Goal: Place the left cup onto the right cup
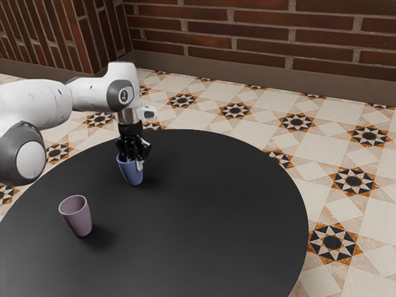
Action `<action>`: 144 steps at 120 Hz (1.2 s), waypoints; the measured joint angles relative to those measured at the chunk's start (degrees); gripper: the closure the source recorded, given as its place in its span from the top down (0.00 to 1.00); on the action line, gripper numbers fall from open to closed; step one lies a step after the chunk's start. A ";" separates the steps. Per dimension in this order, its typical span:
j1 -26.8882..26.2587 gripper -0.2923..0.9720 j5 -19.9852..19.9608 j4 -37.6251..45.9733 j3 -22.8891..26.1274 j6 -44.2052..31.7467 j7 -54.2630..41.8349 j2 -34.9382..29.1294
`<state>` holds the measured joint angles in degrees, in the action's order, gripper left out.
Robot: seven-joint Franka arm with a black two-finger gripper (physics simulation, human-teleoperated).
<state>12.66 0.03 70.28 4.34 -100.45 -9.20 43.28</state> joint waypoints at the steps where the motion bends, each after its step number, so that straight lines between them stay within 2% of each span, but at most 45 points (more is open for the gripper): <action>1: 0.00 0.28 0.00 -0.02 0.00 0.01 -0.01 0.01; 41: 0.00 0.18 0.44 -0.16 -0.11 0.05 -0.29 0.11; 93: 0.07 0.15 0.75 -0.12 -0.07 -0.08 -0.16 -0.36; 120: -0.26 0.15 0.93 2.51 -0.10 -0.20 0.18 -4.63; 144: -0.81 0.15 1.13 8.70 -0.14 -0.56 0.76 -10.70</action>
<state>11.84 1.16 78.99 4.20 -101.01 -8.44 32.58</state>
